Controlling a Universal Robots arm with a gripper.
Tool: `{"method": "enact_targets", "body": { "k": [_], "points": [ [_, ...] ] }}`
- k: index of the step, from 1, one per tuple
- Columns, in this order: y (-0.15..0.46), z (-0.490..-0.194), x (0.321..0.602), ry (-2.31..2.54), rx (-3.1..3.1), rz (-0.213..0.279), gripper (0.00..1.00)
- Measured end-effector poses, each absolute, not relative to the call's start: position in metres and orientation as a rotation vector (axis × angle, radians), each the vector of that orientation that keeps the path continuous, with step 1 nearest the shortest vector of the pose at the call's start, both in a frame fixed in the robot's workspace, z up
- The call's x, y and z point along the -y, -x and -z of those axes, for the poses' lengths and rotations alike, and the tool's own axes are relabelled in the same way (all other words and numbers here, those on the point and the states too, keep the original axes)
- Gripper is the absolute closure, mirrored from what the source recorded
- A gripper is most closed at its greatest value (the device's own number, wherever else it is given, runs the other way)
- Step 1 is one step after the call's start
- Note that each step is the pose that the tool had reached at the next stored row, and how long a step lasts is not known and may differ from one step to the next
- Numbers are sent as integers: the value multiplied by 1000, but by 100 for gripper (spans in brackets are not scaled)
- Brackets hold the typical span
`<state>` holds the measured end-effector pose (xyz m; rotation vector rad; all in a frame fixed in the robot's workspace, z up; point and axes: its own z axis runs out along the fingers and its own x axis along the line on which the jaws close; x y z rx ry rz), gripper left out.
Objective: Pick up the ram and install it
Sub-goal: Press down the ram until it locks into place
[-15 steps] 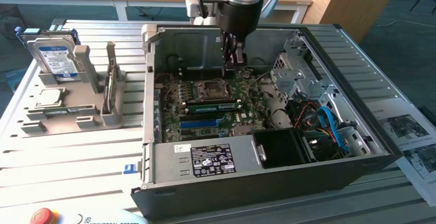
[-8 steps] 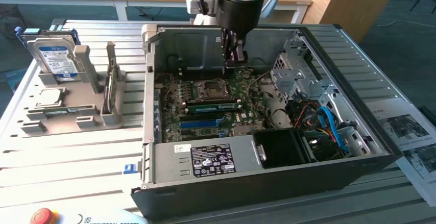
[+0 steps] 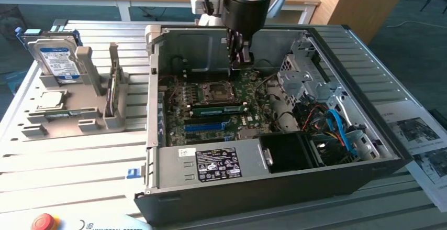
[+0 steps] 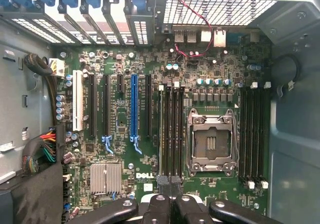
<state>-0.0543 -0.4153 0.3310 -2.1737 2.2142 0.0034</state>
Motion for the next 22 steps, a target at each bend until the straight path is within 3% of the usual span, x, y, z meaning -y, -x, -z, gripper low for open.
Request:
{"method": "enact_targets", "body": {
  "k": [22],
  "points": [
    [54,-329,415,1788,-2536,6,89]
  ]
}}
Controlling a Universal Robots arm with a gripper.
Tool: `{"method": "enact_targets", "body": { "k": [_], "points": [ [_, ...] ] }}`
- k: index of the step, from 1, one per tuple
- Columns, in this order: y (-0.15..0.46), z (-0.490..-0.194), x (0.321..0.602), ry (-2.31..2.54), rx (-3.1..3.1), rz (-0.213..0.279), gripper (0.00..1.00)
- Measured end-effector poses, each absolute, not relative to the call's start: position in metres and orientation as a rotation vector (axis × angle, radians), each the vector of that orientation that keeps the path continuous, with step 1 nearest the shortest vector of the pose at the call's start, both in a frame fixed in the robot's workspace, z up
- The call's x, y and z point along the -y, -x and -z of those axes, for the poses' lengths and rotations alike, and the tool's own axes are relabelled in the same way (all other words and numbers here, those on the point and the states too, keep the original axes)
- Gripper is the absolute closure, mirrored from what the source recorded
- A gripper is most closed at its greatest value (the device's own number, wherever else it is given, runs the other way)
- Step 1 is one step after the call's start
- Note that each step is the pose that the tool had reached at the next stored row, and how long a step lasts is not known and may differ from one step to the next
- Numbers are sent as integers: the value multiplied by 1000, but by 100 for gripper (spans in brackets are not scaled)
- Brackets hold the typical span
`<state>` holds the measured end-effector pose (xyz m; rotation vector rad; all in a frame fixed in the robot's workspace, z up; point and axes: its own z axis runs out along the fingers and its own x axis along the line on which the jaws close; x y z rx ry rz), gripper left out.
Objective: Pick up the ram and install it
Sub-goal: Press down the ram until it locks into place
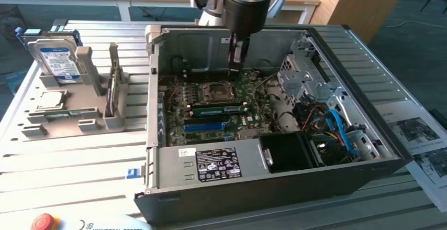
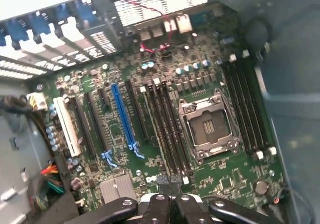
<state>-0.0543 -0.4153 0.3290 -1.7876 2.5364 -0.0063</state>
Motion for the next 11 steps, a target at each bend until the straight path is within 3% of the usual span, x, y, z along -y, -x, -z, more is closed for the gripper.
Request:
{"method": "enact_targets", "body": {
  "k": [11],
  "points": [
    [54,-329,415,1537,-2696,12,89]
  ]
}}
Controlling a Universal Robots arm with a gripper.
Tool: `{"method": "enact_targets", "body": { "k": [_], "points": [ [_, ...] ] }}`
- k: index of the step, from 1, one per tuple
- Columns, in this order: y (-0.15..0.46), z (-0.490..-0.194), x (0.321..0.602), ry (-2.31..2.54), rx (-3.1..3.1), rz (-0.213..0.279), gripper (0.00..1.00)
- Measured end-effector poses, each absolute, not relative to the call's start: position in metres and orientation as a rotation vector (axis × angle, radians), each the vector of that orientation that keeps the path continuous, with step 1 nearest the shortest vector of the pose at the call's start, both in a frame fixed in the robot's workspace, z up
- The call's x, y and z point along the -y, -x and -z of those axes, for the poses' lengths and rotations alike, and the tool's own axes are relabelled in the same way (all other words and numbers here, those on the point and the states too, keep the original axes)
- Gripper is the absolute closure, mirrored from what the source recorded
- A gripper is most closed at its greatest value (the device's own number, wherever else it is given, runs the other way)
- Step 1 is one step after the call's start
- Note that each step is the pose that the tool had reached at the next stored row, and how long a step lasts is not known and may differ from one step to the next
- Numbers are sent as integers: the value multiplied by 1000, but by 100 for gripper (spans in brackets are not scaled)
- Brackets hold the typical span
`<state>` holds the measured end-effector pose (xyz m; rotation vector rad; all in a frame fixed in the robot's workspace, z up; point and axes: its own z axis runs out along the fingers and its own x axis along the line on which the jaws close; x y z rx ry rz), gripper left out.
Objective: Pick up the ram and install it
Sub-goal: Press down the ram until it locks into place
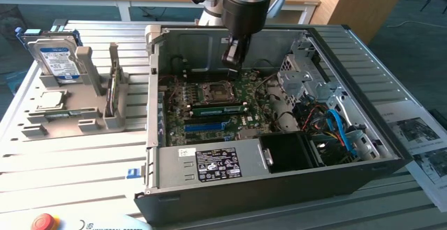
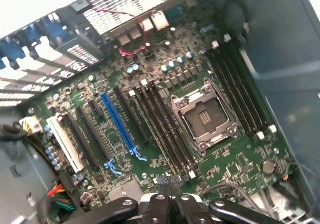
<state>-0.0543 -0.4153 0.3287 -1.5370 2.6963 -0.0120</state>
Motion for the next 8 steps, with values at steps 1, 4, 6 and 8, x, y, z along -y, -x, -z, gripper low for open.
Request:
{"method": "enact_targets", "body": {
  "k": [1,4,6,8],
  "points": [
    [54,-329,415,1514,-2709,12,89],
    [54,-329,415,1450,-2744,14,89],
    [54,-329,415,1406,-2767,15,89],
    [54,-329,415,1363,-2789,16,89]
  ]
}}
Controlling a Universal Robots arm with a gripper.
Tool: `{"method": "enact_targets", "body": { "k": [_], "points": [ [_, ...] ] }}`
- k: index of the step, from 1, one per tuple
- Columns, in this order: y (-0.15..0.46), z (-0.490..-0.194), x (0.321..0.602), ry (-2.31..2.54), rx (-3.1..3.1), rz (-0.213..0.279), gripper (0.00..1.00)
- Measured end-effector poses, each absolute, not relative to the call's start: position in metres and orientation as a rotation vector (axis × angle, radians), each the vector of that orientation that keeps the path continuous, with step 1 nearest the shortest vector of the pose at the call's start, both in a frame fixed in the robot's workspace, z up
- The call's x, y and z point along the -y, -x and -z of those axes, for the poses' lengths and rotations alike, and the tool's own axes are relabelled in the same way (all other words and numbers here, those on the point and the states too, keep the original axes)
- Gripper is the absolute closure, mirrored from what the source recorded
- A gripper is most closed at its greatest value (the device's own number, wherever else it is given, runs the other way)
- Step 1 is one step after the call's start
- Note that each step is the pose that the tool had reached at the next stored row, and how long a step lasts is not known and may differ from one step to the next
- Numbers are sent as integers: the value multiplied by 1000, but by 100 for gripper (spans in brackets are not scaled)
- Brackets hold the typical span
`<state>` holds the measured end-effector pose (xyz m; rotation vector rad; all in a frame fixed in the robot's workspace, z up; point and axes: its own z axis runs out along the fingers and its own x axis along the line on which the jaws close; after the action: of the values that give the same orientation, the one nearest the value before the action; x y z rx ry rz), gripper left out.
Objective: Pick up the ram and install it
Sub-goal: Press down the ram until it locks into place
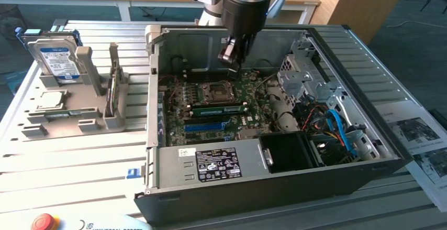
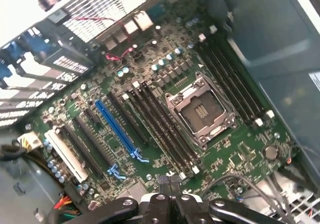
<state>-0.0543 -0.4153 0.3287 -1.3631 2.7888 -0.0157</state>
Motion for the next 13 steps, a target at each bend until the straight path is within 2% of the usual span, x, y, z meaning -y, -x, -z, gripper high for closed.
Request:
{"method": "enact_targets", "body": {
  "k": [13],
  "points": [
    [54,-329,415,1063,-2918,22,89]
  ]
}}
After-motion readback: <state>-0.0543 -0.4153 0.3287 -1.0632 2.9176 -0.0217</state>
